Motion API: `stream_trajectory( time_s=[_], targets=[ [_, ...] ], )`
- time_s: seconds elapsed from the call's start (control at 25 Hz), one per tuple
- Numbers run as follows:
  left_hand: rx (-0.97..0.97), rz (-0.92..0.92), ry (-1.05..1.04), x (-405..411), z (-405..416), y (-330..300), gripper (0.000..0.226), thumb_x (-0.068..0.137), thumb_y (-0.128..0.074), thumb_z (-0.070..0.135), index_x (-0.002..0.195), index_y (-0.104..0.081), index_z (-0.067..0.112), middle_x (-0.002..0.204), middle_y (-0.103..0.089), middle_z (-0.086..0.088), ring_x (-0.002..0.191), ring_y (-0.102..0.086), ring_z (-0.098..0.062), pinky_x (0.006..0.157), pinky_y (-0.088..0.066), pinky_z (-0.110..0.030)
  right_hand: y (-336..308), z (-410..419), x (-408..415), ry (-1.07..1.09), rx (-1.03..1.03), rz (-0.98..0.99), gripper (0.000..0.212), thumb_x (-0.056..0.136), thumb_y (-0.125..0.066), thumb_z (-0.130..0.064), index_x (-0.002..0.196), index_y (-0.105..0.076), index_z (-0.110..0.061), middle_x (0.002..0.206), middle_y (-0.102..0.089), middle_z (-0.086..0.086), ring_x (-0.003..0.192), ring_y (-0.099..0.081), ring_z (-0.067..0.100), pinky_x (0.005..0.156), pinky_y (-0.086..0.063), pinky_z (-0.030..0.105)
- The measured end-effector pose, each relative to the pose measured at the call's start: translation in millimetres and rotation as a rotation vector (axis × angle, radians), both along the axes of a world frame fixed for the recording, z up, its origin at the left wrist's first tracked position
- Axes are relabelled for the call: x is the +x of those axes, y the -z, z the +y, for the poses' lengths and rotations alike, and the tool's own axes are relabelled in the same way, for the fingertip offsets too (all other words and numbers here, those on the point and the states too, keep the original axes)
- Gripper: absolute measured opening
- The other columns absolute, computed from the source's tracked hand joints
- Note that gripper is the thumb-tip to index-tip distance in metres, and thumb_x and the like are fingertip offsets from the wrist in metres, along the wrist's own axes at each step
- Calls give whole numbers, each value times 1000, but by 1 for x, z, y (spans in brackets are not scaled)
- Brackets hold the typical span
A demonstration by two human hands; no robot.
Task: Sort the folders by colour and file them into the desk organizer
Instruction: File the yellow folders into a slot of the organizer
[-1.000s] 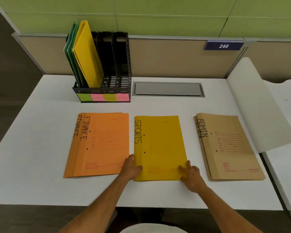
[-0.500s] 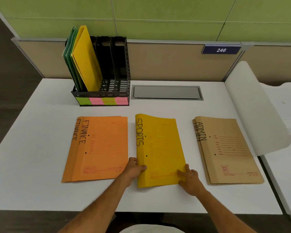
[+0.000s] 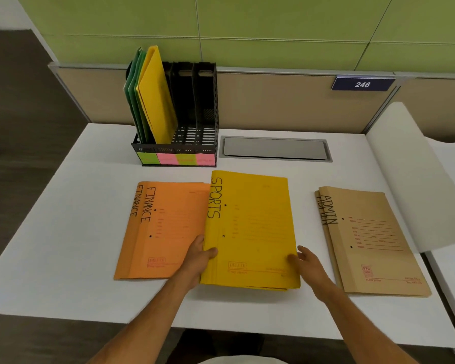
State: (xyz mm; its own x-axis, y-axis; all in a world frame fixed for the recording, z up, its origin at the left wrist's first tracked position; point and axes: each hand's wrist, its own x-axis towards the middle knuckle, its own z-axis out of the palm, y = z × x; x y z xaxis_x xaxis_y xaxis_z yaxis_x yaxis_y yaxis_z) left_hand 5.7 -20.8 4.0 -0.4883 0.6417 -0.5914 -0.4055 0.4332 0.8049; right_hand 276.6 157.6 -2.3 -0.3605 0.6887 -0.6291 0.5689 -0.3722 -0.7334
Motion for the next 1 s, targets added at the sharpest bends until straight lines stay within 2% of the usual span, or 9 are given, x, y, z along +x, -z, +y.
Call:
stream_trajectory(
  time_s=[0.08,0.16,0.32,0.44,0.6,0.76,1.0],
  targets=[
    [23,-25,-7,-14,-9,-2,41,96,-61,1,124,-59,30,120,-72,7,101,-72,-12,71,-60,-30,-14,-2,-17,63,-102,138,43,100,-59,-29,139,-49,-17,136,-62,11,110,-66,26,89,-56,43],
    [50,-45,-7,-30,-17,-3,42,96,-61,1,126,-59,30,120,-73,7,104,-72,-15,75,-60,-33,-27,-6,-35,87,-187,236,37,98,-60,-32,133,-55,-21,126,-69,7,106,-70,28,80,-59,42],
    [80,-65,33,-67,-25,-11,41,95,-61,0,126,-58,27,124,-71,1,111,-69,-23,85,-59,-42,-49,-14,-75,94,-254,345,43,91,-67,-32,132,-58,-22,122,-73,6,107,-71,33,82,-60,49],
    [86,-63,82,-106,-37,-18,40,94,-64,1,122,-59,29,121,-73,1,106,-72,-21,80,-60,-38,-58,-31,-108,123,-265,361,45,86,-69,-27,130,-60,-21,121,-73,8,106,-72,34,79,-60,48],
    [107,-61,153,-162,-58,-19,43,94,-65,3,128,-56,28,121,-73,3,107,-72,-21,81,-60,-39,-69,-49,-152,90,-287,405,46,83,-69,-23,127,-60,-22,122,-73,7,106,-72,33,76,-62,44],
    [85,-59,214,-201,-78,-16,45,93,-66,2,125,-57,32,116,-74,10,104,-73,-16,76,-60,-33,-74,-65,-187,132,-293,420,46,83,-73,-33,126,-58,-29,118,-75,5,105,-73,33,73,-62,46],
    [73,-22,253,-235,-87,-12,56,92,-65,-2,141,-49,19,134,-64,-8,117,-65,-27,95,-56,-46,-74,-82,-220,117,-199,396,48,83,-69,-30,129,-55,-28,126,-70,5,107,-72,30,76,-62,44]
  ],
)
